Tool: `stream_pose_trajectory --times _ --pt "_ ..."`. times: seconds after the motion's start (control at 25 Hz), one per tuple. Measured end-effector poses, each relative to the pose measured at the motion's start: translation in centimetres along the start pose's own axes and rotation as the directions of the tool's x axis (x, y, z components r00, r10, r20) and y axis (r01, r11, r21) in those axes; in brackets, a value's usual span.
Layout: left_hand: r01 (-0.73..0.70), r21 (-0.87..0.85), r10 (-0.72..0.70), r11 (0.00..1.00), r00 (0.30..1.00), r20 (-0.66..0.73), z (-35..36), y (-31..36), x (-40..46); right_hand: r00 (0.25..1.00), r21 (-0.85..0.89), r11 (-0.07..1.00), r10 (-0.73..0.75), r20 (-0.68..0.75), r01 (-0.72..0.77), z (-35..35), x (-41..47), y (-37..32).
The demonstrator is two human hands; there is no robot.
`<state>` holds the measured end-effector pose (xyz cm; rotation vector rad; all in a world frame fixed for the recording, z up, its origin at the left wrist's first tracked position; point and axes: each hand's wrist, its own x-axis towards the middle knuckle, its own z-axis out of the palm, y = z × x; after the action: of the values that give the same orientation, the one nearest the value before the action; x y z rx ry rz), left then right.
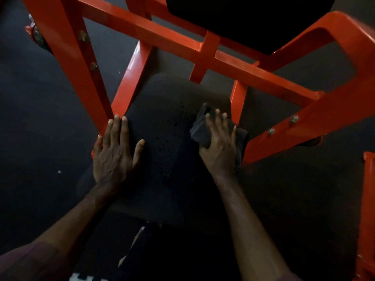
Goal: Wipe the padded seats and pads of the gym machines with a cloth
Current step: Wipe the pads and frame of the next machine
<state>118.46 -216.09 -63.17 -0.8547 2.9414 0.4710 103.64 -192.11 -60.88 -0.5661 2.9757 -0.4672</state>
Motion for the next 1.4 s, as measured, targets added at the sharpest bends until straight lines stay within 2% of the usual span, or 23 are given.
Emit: stream_pose_trajectory --times 0.08,0.12,0.2,0.28,0.4,0.48,0.52,0.6,0.68,0.76,0.84,0.92,1.0,1.04,1.12,1.2,1.24,1.32,1.36,1.4 --pt "0.002 0.002 -0.002 1.000 1.000 0.005 -0.1 0.1 0.2 0.992 -0.003 0.994 0.113 -0.060 -0.113 0.0 -1.0 -0.5" --pt "0.007 0.007 -0.007 1.000 1.000 0.009 -0.2 0.2 0.3 0.993 -0.025 0.994 0.109 -0.047 -0.110 0.2 -3.1 -1.7" --pt "0.020 0.022 -0.020 1.000 1.000 0.015 -0.3 0.2 0.1 0.999 -0.040 0.999 -0.026 0.020 0.027 0.6 -5.5 -3.4" --pt "0.014 0.020 -0.014 1.000 1.000 0.012 -0.3 0.3 0.1 0.988 -0.034 0.989 -0.140 0.066 0.143 0.7 -2.2 -2.3" --pt "0.024 0.019 -0.024 1.000 0.999 0.023 -0.3 0.4 0.3 1.000 -0.002 1.000 0.017 -0.014 -0.017 0.0 3.2 0.1" --pt "0.032 0.030 -0.032 0.999 0.999 0.024 -0.3 0.4 0.1 0.994 -0.020 0.995 0.102 -0.026 -0.103 0.0 0.7 -1.4" --pt "0.040 0.032 -0.040 0.999 0.999 0.025 -0.3 0.4 0.1 0.998 -0.017 0.998 0.063 0.009 -0.062 0.1 -1.4 -2.9" --pt "0.044 0.019 -0.045 0.999 0.999 0.022 -0.3 0.3 0.1 0.989 -0.011 0.992 -0.123 0.081 0.125 0.4 -2.6 -3.4" --pt "0.024 0.023 -0.025 0.999 1.000 0.014 -0.5 0.5 0.2 0.969 -0.010 0.975 -0.221 0.111 0.224 0.0 1.9 -1.0" --pt "0.030 0.026 -0.030 0.999 1.000 0.004 -0.5 0.5 0.3 0.989 0.005 0.990 -0.138 0.056 0.138 -0.7 5.7 1.5" --pt "0.042 0.028 -0.042 0.999 0.999 0.009 -0.5 0.6 0.2 0.999 0.000 1.000 -0.018 0.032 0.018 -1.2 4.4 1.4" --pt "0.049 0.034 -0.050 0.998 0.999 0.003 -0.6 0.6 0.0 0.987 0.014 0.992 -0.130 0.089 0.129 -1.2 1.3 -0.4" --pt "0.047 0.032 -0.047 0.998 0.999 -0.002 -0.6 0.7 0.0 0.936 0.039 0.945 -0.328 0.130 0.326 -0.6 3.8 -0.3" --pt "0.047 0.031 -0.047 0.998 0.999 -0.005 -0.5 0.7 0.1 0.922 0.037 0.935 -0.355 0.157 0.354 -0.4 6.9 0.1" --pt "0.063 0.039 -0.063 0.997 0.998 -0.001 -0.4 0.8 0.1 0.946 0.028 0.958 -0.287 0.148 0.286 -0.5 11.8 1.3" --pt "0.073 0.041 -0.073 0.997 0.997 0.009 -0.3 0.8 0.1 0.981 0.035 0.987 -0.162 0.102 0.160 -1.0 11.2 1.9" --pt "0.075 0.043 -0.075 0.996 0.997 0.008 -0.3 0.7 0.0 0.978 0.034 0.985 -0.171 0.120 0.168 -1.1 9.2 1.6" --pt "0.076 0.054 -0.077 0.996 0.997 0.011 -0.4 0.6 0.0 0.913 0.056 0.936 -0.351 0.207 0.347 -0.9 7.2 1.1" --pt "0.075 0.064 -0.076 0.995 0.997 0.016 -0.3 0.6 0.1 0.856 0.078 0.890 -0.454 0.246 0.449 -0.7 8.6 0.8" --pt "0.076 0.076 -0.078 0.994 0.997 0.022 -0.2 0.6 0.2 0.821 0.089 0.865 -0.497 0.281 0.493 -0.5 11.1 0.4"
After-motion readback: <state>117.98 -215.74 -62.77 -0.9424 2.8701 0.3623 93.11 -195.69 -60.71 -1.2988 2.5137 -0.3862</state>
